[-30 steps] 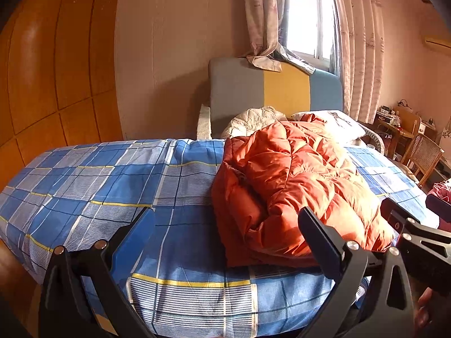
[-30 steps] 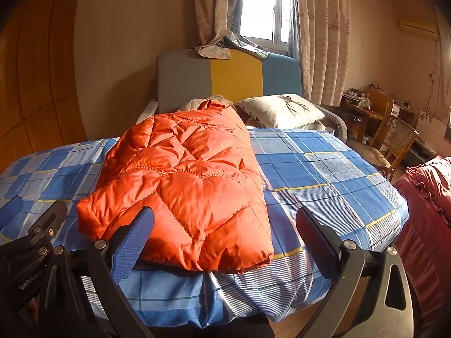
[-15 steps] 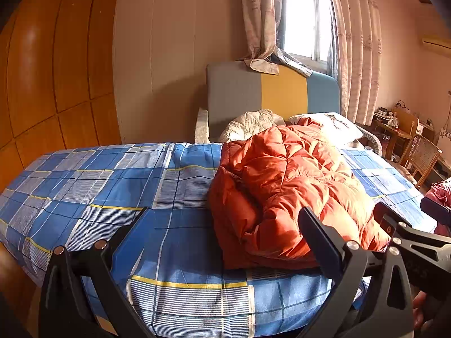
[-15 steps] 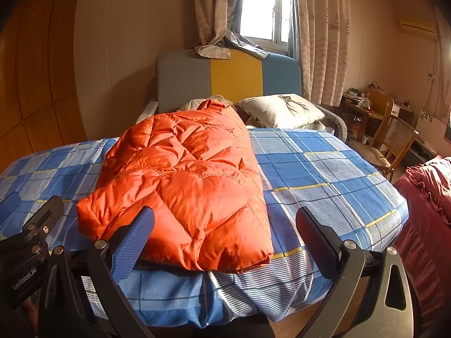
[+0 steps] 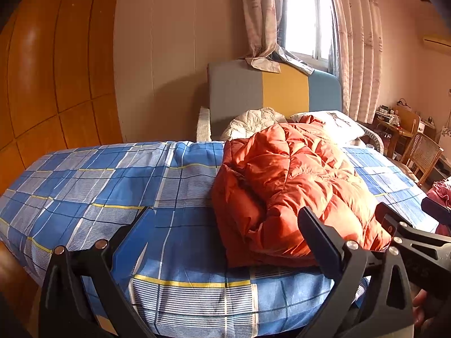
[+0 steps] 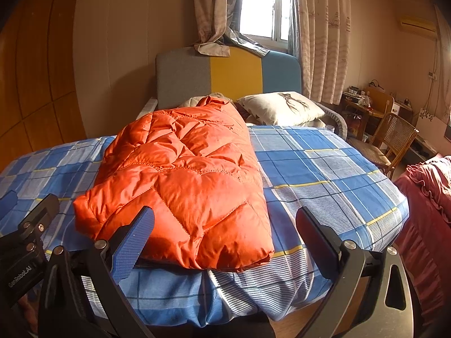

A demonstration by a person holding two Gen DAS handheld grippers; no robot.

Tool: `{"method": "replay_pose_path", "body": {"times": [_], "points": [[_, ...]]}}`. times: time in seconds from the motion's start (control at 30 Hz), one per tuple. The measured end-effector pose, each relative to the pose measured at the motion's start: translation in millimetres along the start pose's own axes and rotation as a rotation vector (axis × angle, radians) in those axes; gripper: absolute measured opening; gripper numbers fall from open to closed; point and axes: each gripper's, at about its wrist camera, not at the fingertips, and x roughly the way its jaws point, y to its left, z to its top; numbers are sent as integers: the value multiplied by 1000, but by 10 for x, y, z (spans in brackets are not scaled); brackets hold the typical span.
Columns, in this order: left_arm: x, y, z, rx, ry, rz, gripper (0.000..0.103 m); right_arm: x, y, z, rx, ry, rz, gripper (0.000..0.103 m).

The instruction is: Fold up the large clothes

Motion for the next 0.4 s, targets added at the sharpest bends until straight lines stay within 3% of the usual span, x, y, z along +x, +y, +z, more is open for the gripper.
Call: {"method": "replay_pose_path", "body": {"times": [0.4], "points": [[110,107,-48,-63,35,26,101,18,-23,4,10,-1,3,100]]}}
